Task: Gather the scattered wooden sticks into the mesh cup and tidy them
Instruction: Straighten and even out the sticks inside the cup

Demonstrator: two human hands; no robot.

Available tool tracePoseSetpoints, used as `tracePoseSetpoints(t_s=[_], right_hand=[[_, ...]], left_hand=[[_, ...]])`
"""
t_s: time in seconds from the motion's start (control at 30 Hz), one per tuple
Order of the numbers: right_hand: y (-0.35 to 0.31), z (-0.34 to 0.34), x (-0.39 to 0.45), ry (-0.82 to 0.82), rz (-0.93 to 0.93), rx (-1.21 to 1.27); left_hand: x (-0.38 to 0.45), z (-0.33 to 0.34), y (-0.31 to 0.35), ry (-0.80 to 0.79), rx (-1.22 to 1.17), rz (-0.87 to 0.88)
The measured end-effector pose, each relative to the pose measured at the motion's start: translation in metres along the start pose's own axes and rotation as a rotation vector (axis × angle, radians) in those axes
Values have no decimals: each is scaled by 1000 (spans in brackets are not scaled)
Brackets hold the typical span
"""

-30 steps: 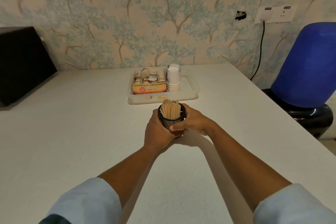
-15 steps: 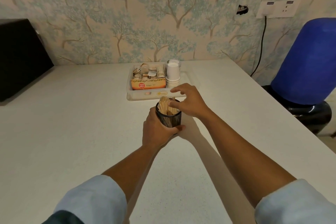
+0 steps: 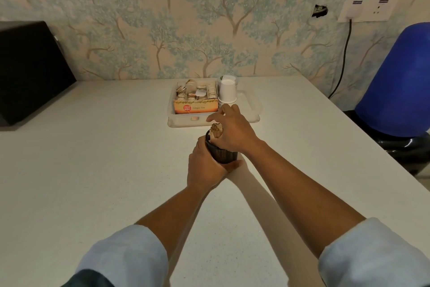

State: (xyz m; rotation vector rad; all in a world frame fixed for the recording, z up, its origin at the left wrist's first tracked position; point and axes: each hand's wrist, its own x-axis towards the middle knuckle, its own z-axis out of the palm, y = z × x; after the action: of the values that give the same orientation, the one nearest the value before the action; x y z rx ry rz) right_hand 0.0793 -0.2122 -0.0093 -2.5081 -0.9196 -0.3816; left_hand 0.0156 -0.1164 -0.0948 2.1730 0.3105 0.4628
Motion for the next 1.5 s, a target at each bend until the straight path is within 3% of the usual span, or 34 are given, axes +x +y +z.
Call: tracePoseSetpoints(t_s=[0.57,0.8,0.97,1.37,1.5], right_hand=[[15,-5,2,-34,166,119],[8,-11,7,-143,96,133],[8,-17,8,-39,45,177],[-1,-20,13,-176,-1,95],[2,-26,12,-100,19,137]], left_hand=[[1,1,-3,-7,68,10],[2,2,-5,6,79,13],[4,5,-6,2,87,9],[5,7,-10,5,81,6],[6,6,-9,2,87,6]])
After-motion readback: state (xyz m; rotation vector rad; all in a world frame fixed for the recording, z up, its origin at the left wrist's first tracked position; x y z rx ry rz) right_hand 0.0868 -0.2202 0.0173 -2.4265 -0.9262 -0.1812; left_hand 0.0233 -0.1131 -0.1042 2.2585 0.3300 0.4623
